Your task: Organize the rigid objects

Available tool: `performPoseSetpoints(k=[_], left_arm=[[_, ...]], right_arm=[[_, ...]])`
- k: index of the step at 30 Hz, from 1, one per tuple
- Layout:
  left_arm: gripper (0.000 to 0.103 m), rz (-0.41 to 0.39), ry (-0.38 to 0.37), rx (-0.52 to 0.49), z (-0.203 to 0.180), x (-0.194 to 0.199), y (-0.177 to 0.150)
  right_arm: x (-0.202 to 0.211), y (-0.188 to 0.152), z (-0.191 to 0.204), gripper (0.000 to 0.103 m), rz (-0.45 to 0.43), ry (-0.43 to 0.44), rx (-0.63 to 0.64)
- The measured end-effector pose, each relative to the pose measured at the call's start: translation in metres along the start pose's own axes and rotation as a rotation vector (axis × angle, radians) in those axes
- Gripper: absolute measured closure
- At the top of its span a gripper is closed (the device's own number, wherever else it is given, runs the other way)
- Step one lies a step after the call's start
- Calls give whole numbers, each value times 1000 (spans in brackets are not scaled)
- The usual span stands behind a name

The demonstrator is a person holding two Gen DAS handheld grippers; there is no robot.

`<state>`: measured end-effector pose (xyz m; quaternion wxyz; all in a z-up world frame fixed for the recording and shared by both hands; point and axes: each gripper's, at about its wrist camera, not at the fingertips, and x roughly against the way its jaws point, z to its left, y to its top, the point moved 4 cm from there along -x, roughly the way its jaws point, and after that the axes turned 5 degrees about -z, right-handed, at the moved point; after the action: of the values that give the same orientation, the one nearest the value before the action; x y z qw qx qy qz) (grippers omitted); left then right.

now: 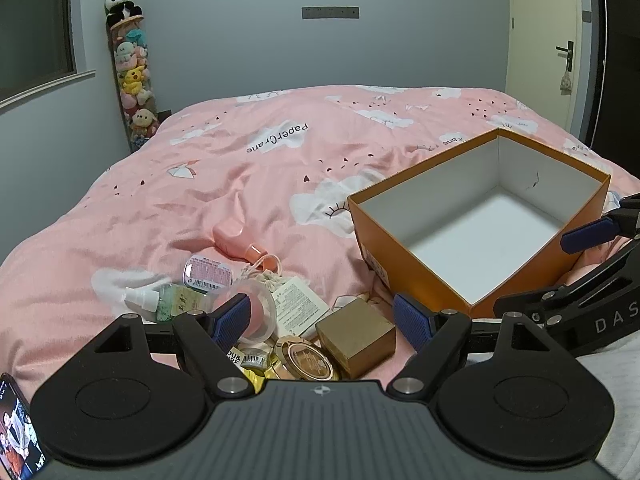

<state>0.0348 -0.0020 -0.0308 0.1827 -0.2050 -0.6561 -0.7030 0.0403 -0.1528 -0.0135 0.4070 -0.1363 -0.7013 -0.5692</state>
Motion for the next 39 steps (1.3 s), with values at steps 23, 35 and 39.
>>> performPoseSetpoints(k=[23,35,39], left_arm=[[8,21,2,8,1,-3,-6],[8,34,-6,20,2,-4,-6],[8,38,-9,24,2,-5,-7]], right_arm=[[-5,-2,1,2,34,16,-15],[-8,-3,1,2,53,27,-23],[-9,-3,2,2,59,27,-24]])
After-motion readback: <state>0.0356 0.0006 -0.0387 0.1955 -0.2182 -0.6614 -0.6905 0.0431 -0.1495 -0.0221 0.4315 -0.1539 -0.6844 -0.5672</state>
